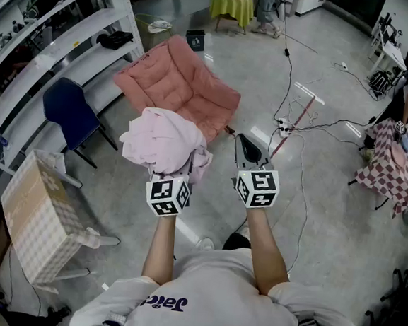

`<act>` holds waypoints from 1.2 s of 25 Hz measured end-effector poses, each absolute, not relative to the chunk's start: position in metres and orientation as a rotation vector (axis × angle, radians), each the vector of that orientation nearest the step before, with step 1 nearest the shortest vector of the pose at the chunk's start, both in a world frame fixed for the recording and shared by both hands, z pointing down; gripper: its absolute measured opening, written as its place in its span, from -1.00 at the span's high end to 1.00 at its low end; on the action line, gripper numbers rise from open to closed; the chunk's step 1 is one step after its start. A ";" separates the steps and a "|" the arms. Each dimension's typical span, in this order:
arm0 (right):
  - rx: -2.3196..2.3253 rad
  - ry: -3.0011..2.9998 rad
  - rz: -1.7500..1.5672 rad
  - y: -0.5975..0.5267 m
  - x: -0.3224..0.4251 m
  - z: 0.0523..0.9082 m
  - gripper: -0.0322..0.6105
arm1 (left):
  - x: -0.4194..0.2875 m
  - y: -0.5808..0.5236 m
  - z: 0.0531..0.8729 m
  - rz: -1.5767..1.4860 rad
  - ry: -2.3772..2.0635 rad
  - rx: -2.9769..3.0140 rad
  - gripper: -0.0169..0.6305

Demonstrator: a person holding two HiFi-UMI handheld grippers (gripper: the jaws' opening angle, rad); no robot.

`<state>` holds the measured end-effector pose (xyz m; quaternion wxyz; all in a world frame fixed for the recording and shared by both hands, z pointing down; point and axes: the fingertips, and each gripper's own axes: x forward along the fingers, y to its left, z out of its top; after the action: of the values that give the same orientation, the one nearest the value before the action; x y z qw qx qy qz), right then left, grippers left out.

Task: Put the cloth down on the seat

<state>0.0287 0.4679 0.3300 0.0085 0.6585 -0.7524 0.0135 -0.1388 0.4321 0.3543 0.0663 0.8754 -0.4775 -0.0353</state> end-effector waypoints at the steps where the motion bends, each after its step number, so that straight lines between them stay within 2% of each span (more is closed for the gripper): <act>1: 2.047 -2.350 0.044 0.468 0.020 0.331 0.86 | -0.144 0.431 0.356 -0.101 -1.437 2.636 0.04; 5: 2.040 -2.326 0.058 0.463 0.002 0.335 0.86 | -0.155 0.430 0.363 -0.088 -1.395 2.632 0.04; 17: 2.170 -2.287 0.137 0.440 0.040 0.357 0.86 | -0.133 0.400 0.386 -0.062 -1.353 2.638 0.04; 30: 2.162 -2.323 0.243 0.301 0.160 0.364 0.86 | -0.029 0.266 0.387 -0.017 -1.410 2.599 0.04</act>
<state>0.1603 0.3010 0.3636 -0.0206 0.6791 -0.7298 0.0764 -0.0288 0.2665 0.3865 0.0922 0.8753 -0.4747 -0.0056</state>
